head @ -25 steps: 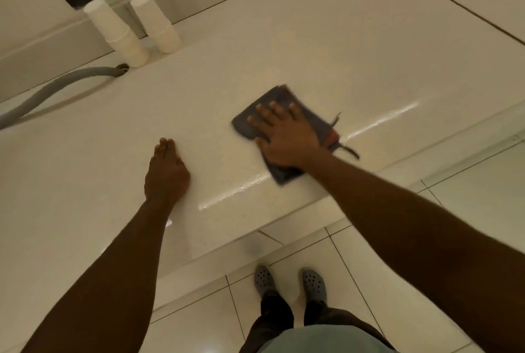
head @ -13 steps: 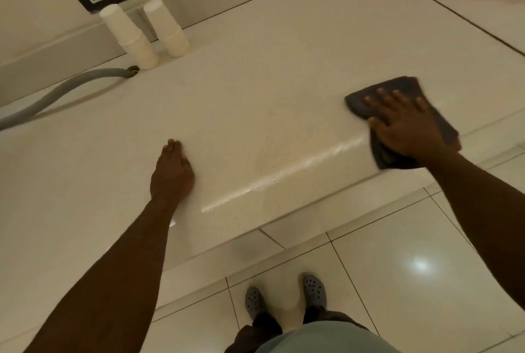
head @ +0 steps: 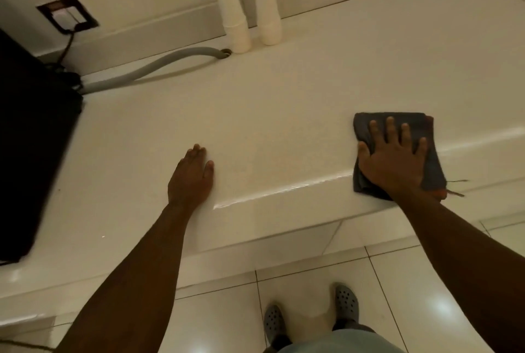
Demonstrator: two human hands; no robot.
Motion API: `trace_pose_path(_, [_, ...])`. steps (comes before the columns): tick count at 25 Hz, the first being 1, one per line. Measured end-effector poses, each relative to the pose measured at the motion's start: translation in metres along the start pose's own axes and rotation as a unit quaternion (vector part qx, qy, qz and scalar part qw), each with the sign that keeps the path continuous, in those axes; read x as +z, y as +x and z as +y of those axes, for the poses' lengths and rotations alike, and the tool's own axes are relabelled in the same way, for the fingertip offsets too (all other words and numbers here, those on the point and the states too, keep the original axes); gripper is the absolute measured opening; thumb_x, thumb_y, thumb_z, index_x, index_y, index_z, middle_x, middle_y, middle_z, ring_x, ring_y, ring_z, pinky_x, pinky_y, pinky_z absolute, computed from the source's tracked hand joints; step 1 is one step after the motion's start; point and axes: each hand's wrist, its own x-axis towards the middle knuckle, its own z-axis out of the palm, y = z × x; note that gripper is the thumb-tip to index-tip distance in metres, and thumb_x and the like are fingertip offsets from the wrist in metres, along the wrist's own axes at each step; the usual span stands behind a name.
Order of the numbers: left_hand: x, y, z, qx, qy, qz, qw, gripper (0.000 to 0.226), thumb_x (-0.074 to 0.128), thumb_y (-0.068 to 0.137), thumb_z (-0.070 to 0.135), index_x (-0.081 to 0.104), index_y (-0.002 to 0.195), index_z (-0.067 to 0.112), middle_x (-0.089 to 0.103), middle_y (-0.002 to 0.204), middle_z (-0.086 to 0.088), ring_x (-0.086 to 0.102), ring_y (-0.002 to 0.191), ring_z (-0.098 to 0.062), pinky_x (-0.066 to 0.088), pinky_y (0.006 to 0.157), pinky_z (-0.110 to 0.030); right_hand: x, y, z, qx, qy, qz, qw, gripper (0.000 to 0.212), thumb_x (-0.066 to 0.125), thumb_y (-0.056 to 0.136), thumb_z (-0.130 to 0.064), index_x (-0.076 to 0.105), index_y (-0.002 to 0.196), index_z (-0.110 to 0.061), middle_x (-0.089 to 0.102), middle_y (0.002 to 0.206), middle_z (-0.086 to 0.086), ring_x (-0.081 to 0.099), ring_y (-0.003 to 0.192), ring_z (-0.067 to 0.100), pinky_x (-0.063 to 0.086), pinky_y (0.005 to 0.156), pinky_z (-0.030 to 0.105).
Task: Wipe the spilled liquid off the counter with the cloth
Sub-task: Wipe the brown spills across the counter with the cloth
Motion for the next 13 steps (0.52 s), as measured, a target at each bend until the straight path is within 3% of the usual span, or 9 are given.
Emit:
trace_pose_path(8, [-0.042, -0.022, -0.151, -0.054, -0.006, 0.024, 0.998, 0.052, 0.033, 0.101, 0.033, 0.028, 0.150, 0.015, 0.022, 0.160, 0.002, 0.017, 0.148, -0.013, 0.013, 0.119, -0.030, 0.041, -0.047, -0.211, -0.123, -0.007, -0.030, 0.992, 0.066, 0.020, 0.094, -0.059, 0.007, 0.153, -0.033, 0.002, 0.164, 0.002, -0.002, 0.149, 0.029, -0.008, 0.116, 0.057])
trace_pose_path(13, [-0.045, -0.028, -0.188, -0.026, -0.035, 0.032, 0.999, 0.048, 0.033, 0.101, 0.028, 0.033, 0.148, 0.017, 0.027, 0.158, 0.002, 0.022, 0.146, -0.012, 0.016, 0.119, -0.028, 0.061, -0.086, -0.326, -0.238, -0.017, -0.061, 0.969, 0.066, 0.017, 0.094, -0.059, 0.006, 0.153, -0.033, 0.000, 0.164, 0.002, -0.004, 0.150, 0.028, -0.007, 0.117, 0.058])
